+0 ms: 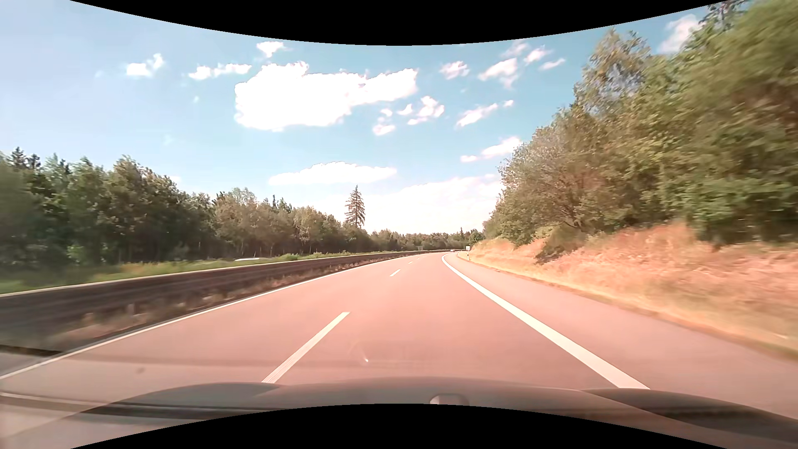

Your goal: Follow the waypoints while adhering to traffic rules and regulations

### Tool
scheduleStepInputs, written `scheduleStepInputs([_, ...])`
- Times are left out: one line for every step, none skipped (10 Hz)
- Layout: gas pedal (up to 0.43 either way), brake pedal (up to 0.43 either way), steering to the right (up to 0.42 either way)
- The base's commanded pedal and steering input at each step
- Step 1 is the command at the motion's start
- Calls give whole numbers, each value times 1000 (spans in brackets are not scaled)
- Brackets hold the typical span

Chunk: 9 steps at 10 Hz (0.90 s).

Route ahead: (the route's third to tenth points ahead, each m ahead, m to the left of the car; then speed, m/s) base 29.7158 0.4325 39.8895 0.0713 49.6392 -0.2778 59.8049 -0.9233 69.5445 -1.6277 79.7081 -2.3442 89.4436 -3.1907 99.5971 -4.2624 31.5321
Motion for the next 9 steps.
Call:
scheduleStepInputs([370,0,7])
scheduleStepInputs([370,0,7])
scheduleStepInputs([370,0,7])
scheduleStepInputs([370,0,7])
scheduleStepInputs([370,0,7])
scheduleStepInputs([370,0,6])
scheduleStepInputs([370,0,6])
scheduleStepInputs([370,0,6])
scheduleStepInputs([370,0,6])
